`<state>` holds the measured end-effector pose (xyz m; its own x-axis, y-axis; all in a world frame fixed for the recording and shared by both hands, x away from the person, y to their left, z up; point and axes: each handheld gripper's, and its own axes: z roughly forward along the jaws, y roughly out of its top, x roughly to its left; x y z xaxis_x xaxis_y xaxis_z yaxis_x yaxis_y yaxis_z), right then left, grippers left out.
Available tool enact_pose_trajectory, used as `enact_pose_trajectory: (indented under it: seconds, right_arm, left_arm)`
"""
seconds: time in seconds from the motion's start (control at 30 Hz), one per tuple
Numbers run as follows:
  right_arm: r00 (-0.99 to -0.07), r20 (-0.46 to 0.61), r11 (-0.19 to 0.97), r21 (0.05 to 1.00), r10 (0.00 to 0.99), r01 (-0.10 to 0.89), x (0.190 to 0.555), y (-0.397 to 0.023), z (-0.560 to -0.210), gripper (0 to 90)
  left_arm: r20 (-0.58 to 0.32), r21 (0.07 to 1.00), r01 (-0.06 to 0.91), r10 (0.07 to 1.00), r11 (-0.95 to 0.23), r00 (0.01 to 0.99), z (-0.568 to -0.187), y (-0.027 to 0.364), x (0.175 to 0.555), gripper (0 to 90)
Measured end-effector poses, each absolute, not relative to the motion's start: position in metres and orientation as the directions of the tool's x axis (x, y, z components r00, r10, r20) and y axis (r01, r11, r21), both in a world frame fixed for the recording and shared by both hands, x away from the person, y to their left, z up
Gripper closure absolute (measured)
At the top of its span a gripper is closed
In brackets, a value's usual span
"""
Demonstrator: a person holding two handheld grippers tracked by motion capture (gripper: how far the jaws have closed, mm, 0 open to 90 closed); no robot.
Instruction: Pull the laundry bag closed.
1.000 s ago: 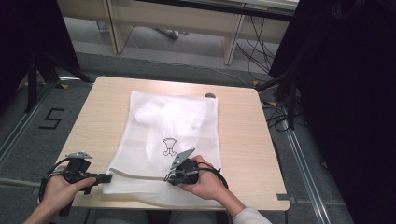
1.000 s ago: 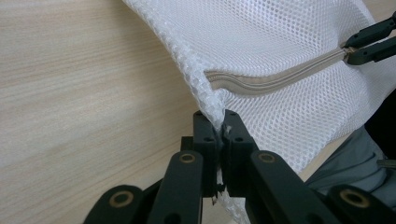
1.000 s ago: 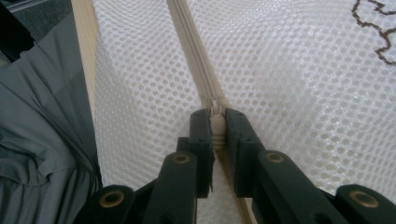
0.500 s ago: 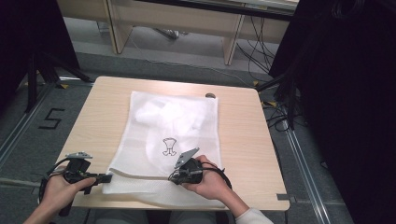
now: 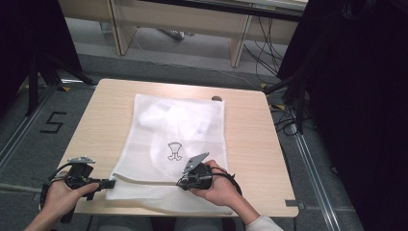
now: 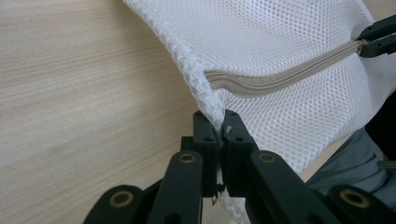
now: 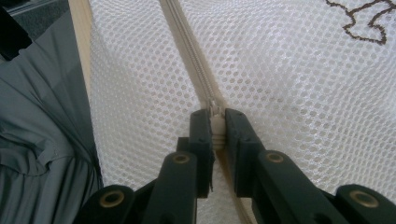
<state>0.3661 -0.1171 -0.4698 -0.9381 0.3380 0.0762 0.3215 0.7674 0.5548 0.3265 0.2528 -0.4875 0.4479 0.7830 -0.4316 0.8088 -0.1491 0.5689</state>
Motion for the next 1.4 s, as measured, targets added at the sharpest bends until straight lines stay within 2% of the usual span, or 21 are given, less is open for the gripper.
enact_pose_trajectory:
  seconds: [1.4]
  right_arm:
    - [-0.927,0.08,0.76,0.549,0.367,0.348,0.367,-0.138,-0.467,82.7]
  left_arm:
    - [-0.433,0.561,0.813,0.784,-0.152,0.445,-0.488,0.255,0.327,85.5]
